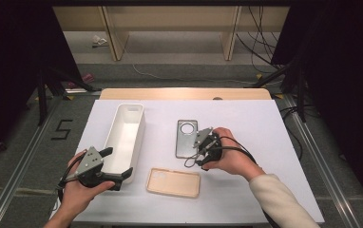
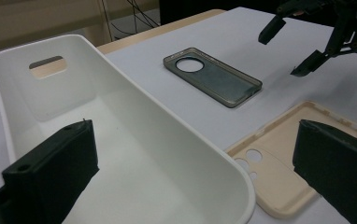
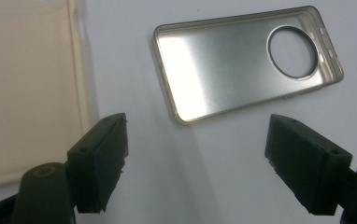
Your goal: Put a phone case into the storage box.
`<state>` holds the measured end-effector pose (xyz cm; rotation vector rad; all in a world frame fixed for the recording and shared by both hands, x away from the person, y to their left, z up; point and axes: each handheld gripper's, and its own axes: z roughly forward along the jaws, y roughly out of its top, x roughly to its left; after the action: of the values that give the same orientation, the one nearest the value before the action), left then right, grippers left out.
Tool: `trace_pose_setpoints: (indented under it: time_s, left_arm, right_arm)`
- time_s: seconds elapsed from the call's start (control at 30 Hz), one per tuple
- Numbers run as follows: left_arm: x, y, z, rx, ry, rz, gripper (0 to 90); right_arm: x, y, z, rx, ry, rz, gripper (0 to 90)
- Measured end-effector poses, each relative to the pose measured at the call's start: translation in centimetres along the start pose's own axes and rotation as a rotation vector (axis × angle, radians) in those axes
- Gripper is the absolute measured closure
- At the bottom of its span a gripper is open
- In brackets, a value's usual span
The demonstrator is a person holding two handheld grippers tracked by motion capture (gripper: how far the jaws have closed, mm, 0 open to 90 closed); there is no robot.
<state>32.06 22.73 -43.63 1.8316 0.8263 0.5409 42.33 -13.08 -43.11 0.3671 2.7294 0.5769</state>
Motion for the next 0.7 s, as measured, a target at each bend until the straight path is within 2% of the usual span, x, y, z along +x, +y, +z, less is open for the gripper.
trace_pose_setpoints:
  time_s: [0.03, 0.13, 0.17, 0.2, 0.23, 0.27, 0.37, 0.57, 0.7]
  left_arm:
    - [0.0, 0.0, 0.0, 0.0, -0.001, -0.001, 0.0]
    - [0.0, 0.0, 0.0, 0.001, -0.001, 0.0, 0.0]
    - [-0.1, 0.0, 0.0, 0.0, -0.002, 0.001, 0.0]
    - [-0.1, 0.0, 0.0, 0.0, -0.002, 0.001, 0.0]
    - [-0.1, 0.0, 0.0, 0.0, -0.004, 0.0, 0.0]
    - [-0.1, 0.0, 0.0, 0.0, -0.004, 0.0, 0.0]
    - [-0.1, 0.0, 0.0, -0.001, -0.007, -0.001, 0.0]
    - [-0.1, 0.0, 0.0, -0.002, -0.008, -0.002, 0.0]
    - [-0.1, 0.0, 0.0, -0.002, -0.01, -0.003, 0.0]
  right_arm:
    - [-0.2, 0.9, 0.5, 0.035, -0.003, -0.037, 22.6]
    - [-0.3, 1.7, 1.0, 0.061, -0.003, -0.057, 22.7]
    - [-0.4, 2.6, 1.5, 0.109, -0.012, -0.085, 22.7]
    - [-0.4, 2.6, 1.5, 0.109, -0.012, -0.085, 22.7]
    - [-0.4, 3.3, 2.1, 0.141, -0.012, -0.106, 22.7]
    - [-0.4, 3.3, 2.1, 0.141, -0.012, -0.106, 22.7]
    - [-0.3, 4.3, 3.1, 0.197, -0.016, -0.145, 22.5]
    - [-0.3, 5.2, 4.9, 0.251, -0.017, -0.187, 22.9]
    - [-0.3, 5.9, 5.5, 0.257, -0.021, -0.21, 23.8]
